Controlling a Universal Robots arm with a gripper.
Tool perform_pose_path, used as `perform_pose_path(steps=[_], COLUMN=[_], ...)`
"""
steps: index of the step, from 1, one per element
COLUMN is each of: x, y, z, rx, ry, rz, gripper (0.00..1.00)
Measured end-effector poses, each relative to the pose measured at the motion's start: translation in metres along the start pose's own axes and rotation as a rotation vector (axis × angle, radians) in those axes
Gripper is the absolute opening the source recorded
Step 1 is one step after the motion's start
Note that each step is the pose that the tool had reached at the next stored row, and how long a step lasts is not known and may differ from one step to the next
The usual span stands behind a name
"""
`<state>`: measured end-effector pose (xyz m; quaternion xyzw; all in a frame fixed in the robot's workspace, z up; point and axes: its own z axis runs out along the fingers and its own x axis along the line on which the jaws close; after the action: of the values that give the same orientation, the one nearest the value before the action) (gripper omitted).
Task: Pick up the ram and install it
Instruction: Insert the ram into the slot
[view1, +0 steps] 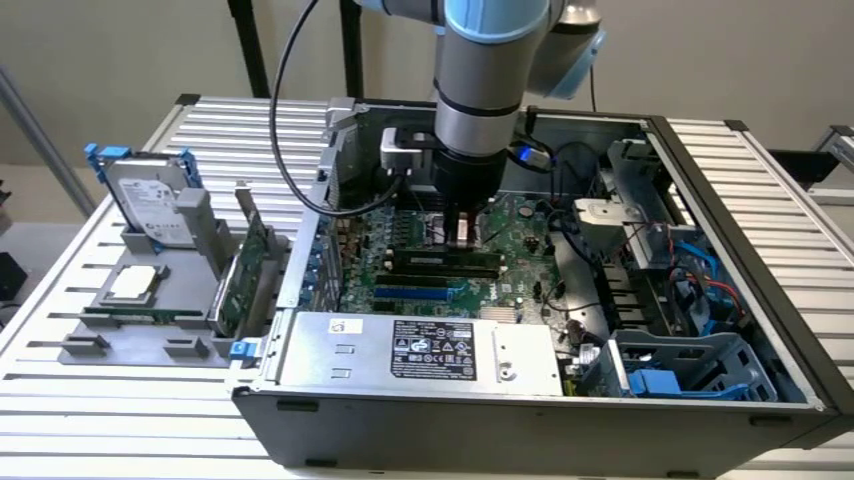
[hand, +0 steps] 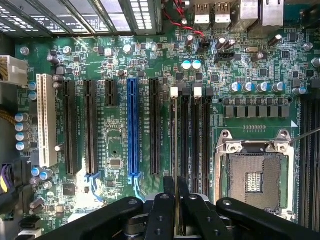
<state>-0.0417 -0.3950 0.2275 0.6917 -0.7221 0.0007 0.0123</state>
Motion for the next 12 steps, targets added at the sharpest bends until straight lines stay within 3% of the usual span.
perform_pose_path(steps=[12], x=[-0.0028], y=[0.0007], z=[0.0027], rx=[0.0018], ry=[0.0029], rz=[0.001], gripper=[0.0])
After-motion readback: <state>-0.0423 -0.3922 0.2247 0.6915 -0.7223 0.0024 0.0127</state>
